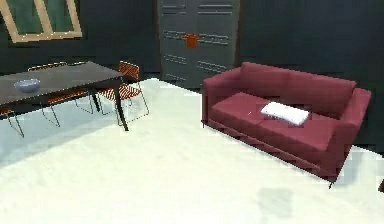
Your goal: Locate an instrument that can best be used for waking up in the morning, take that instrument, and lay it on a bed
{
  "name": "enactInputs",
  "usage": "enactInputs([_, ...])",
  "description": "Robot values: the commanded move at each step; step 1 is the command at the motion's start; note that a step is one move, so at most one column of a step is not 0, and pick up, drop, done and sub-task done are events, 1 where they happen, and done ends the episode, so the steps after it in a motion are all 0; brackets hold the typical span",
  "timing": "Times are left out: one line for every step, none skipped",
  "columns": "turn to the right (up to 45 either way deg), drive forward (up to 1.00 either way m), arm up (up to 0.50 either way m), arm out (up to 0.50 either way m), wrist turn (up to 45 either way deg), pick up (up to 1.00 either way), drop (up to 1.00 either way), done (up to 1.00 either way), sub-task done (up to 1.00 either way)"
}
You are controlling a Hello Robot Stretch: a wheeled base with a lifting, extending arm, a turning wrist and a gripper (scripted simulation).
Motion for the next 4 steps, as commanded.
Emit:
enactInputs([42.0, 0.00, 0.00, 0.00, 0.0, 0.00, 0.00, 0.00, 0.00])
enactInputs([0.0, 0.40, 0.00, 0.00, 0.0, 0.00, 0.00, 0.00, 0.00])
enactInputs([42.0, 0.00, 0.00, 0.00, 0.0, 0.00, 0.00, 0.00, 0.00])
enactInputs([0.0, 0.70, 0.00, 0.00, 0.0, 0.00, 0.00, 0.00, 0.00])
